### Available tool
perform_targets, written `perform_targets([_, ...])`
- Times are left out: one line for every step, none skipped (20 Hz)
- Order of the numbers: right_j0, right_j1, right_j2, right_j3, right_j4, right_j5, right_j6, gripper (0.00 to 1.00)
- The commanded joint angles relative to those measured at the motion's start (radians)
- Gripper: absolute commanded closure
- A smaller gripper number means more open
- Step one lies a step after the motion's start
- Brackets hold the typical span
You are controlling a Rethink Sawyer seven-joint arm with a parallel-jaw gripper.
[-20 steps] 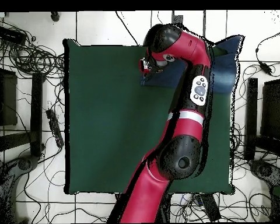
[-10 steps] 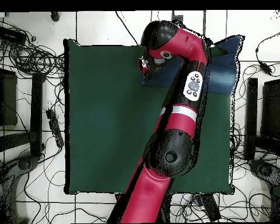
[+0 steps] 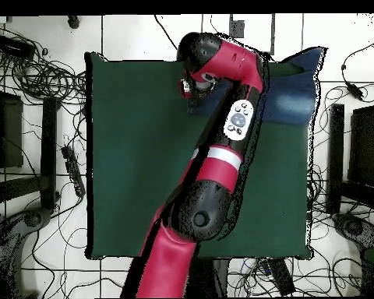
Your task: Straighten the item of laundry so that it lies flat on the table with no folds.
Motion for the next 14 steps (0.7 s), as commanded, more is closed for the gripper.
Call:
perform_targets([0.261,0.035,0.389,0.395,-0.234,-0.227,-0.031,1.0])
perform_targets([0.279,0.016,0.419,0.431,-0.249,-0.234,-0.031,1.0])
perform_targets([0.298,-0.001,0.448,0.468,-0.262,-0.247,-0.032,1.0])
perform_targets([0.316,-0.019,0.483,0.507,-0.275,-0.268,-0.038,1.0])
perform_targets([0.335,-0.039,0.518,0.547,-0.289,-0.293,-0.045,1.0])
perform_targets([0.35,-0.057,0.552,0.587,-0.303,-0.317,-0.056,1.0])
perform_targets([0.368,-0.077,0.584,0.627,-0.315,-0.342,-0.066,1.0])
perform_targets([0.379,-0.091,0.605,0.655,-0.331,-0.354,-0.068,1.0])
perform_targets([0.39,-0.105,0.627,0.683,-0.347,-0.367,-0.07,1.0])
perform_targets([0.398,-0.118,0.647,0.706,-0.364,-0.383,-0.068,1.0])
perform_targets([0.408,-0.135,0.667,0.735,-0.379,-0.393,-0.069,1.0])
perform_targets([0.415,-0.149,0.69,0.759,-0.392,-0.414,-0.07,1.0])
perform_targets([0.421,-0.16,0.712,0.778,-0.404,-0.433,-0.07,1.0])
perform_targets([0.426,-0.172,0.734,0.797,-0.416,-0.452,-0.07,1.0])
